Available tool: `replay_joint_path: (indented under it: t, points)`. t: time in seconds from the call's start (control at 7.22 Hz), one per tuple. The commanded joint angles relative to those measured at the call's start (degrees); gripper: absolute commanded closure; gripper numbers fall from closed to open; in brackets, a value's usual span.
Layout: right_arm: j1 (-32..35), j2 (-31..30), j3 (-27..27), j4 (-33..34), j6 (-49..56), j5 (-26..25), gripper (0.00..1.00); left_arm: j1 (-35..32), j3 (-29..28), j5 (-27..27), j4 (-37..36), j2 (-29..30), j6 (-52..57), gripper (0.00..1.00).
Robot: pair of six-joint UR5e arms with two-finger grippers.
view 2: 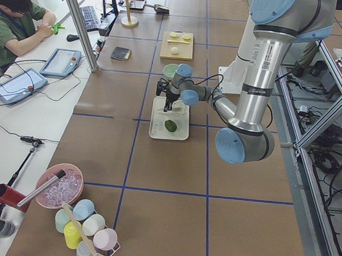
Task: Put spoon and bun in bowl
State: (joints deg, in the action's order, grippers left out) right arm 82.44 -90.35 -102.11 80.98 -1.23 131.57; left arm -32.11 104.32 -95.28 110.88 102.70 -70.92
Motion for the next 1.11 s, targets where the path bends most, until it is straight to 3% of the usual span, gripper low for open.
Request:
replay_joint_path:
  t: [0.0, 0.42, 0.69, 0.97]
  points:
    - [0.0, 0.0, -0.1, 0.1, 0.0, 0.0, 0.0, 0.2, 3.0, -0.2, -12.1, 7.3, -5.3, 1.0]
    - [0.0, 0.0, -0.1, 0.0, 0.0, 0.0, 0.0, 1.3, -3.4, 0.0, -26.1, 24.8, -25.2, 1.0]
    - [0.0, 0.0, -0.3, 0.1, -0.1, 0.0, 0.0, 4.1, -12.8, 2.4, -26.4, 35.0, -32.8, 1.0]
    - [0.0, 0.0, -0.3, 0.1, -0.2, 0.0, 0.0, 6.4, -16.8, 3.8, -26.3, 38.0, -34.5, 1.0]
